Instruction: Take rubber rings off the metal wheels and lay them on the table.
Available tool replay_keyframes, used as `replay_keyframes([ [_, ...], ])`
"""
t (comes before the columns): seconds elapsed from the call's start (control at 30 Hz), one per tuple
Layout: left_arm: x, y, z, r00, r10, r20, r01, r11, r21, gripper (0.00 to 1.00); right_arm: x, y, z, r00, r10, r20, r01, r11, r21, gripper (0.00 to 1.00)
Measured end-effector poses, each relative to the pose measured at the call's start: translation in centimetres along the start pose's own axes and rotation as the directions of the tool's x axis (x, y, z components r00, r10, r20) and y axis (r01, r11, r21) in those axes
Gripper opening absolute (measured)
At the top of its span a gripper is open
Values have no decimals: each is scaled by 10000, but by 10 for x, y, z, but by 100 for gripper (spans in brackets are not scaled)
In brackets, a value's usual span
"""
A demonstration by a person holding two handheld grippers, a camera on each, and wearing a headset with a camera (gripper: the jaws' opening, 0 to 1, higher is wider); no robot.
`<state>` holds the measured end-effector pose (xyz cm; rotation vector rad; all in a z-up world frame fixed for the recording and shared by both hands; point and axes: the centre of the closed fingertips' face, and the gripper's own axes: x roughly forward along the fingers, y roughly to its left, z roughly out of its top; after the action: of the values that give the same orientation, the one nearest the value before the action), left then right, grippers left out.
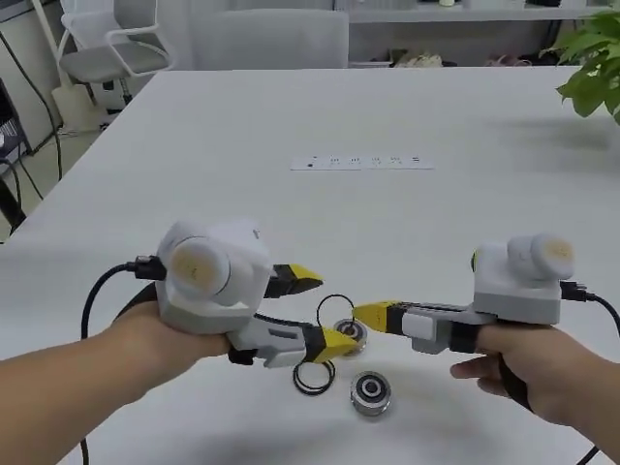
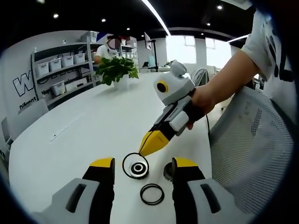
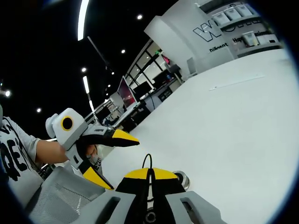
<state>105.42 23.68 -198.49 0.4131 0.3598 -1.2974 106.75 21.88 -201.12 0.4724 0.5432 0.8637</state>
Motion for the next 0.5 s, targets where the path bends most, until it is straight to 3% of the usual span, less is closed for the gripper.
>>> replay_keyframes([
  [0.3, -23, -1, 0, 9994, 228, 270, -220, 9993, -308, 55, 1, 6, -2, 9998, 144, -110, -144, 9999, 7, 0],
  [0.5, -38, -2, -8, 9989, 400, 225, -390, 9983, -433, 61, 4, 10, -8, 9991, 221, -362, -223, 9997, -29, 0],
])
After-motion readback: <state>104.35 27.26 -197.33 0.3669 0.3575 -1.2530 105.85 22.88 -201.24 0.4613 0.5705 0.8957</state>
